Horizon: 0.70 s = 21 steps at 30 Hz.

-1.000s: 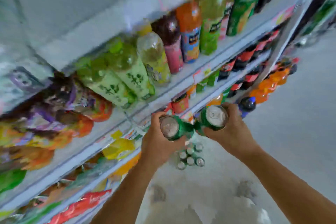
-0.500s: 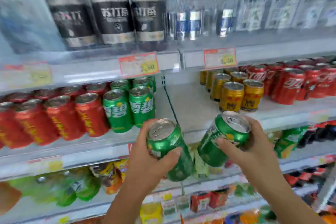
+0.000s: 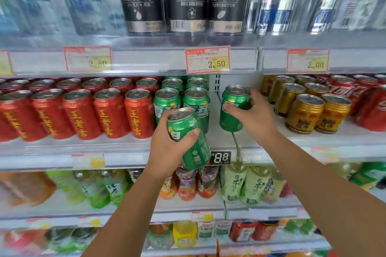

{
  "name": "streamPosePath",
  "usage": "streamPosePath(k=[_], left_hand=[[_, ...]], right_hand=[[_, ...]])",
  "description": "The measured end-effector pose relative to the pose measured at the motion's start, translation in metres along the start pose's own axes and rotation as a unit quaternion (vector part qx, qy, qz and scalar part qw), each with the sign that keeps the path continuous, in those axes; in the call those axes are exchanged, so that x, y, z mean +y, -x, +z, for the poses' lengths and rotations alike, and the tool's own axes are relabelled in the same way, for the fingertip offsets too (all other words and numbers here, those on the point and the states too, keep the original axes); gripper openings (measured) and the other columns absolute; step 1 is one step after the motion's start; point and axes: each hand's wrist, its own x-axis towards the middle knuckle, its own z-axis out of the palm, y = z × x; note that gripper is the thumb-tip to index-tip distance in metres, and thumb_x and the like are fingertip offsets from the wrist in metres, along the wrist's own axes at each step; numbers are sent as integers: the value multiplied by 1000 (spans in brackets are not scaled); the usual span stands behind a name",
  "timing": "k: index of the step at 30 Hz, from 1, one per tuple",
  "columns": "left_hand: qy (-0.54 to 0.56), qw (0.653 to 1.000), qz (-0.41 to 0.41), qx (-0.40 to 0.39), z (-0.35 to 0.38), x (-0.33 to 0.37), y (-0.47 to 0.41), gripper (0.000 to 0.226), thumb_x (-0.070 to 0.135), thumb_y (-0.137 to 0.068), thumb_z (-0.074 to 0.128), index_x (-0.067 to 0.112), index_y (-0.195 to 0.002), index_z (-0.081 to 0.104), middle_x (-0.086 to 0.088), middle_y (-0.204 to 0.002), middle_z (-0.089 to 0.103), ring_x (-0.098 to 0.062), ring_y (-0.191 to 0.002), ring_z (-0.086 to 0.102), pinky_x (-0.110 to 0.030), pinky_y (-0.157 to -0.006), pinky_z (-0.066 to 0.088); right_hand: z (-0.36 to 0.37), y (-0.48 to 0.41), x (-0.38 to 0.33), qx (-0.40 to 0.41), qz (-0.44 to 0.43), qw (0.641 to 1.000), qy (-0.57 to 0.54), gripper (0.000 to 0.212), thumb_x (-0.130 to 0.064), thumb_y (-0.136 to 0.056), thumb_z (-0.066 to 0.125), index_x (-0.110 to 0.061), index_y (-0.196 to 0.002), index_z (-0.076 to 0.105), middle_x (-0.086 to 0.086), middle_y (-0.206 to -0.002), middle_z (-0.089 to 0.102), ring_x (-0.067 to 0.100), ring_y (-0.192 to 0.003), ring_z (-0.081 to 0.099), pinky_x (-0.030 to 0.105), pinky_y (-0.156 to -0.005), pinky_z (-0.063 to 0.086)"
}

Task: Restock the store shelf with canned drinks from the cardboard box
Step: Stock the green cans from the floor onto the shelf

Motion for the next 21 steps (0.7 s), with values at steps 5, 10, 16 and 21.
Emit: streamPosePath(k=[5,10,16,21], left_hand=[[8,1000,-15,14,6,-12,-4,56,47,-59,73,37,-111,54,18,-100,71,-6,-93,70,-33,-84,57],[12,999,-4,31,8,-21,-10,57,49,-59,71,35,-112,55,13,-100,72,-9,-95,69,-39,-88,56],[12,999,14,31,8,-25,-9,54,50,-61,69,36,-110,54,20,-97,71,-5,-92,69,-27,-80,56],[22,999,18,31,10,-23,-9,51,50,-61,69,36,-108,55,21,-95,71,-2,-89,69,-18,-73,53]], right_hand=[[9,-21,23,-20,5,999,25,69,-43,-73,80,-24,-131,49,-6,-118,63,10,-105,62,29,-88,52],[8,-29,41,-72,44,995,50,84,-33,-68,85,-13,-134,37,-1,-118,59,11,-102,59,23,-80,46],[12,-54,44,-84,43,993,69,73,-32,-73,83,-12,-130,40,6,-121,59,21,-108,60,36,-91,50],[19,-71,45,-93,40,990,96,74,-33,-81,76,-15,-139,35,10,-132,56,26,-117,56,34,-94,46]])
